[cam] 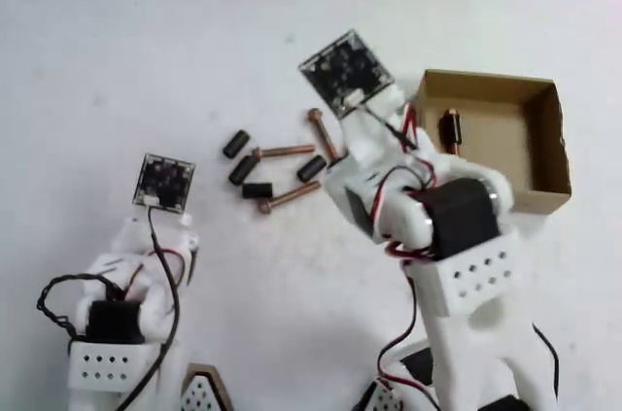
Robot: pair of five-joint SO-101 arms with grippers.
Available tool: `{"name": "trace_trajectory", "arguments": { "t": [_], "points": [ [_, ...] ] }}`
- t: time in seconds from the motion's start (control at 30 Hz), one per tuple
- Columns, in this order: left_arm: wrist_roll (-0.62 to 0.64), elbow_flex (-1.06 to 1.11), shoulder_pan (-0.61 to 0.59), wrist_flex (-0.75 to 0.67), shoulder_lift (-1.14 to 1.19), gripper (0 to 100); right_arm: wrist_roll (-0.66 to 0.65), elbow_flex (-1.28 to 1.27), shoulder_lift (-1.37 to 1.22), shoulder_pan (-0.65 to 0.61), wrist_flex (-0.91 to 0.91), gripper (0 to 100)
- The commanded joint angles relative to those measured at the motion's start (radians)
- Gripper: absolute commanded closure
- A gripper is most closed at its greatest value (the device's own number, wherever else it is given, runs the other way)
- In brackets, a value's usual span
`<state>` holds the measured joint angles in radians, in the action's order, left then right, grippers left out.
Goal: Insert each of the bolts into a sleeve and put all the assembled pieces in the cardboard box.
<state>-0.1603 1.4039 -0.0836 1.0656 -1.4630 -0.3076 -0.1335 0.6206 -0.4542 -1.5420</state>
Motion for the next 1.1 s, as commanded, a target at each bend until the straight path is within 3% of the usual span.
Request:
{"name": "trace_trajectory", "arguments": {
  "t": [0.0, 0.5, 1.07],
  "points": [
    [-0.005, -0.081, -0.008, 0.061, -0.012, 98, -0.003, -0.176, 0.064, -0.01, 0.145, 93.9],
    [-0.005, -0.084, -0.008, 0.061, -0.012, 98, -0.002, -0.724, 0.096, -0.012, 0.717, 93.9],
    [-0.005, -0.078, -0.008, 0.058, -0.012, 98, -0.002, -0.637, -0.179, 0.024, 0.803, 93.8]
  ]
}}
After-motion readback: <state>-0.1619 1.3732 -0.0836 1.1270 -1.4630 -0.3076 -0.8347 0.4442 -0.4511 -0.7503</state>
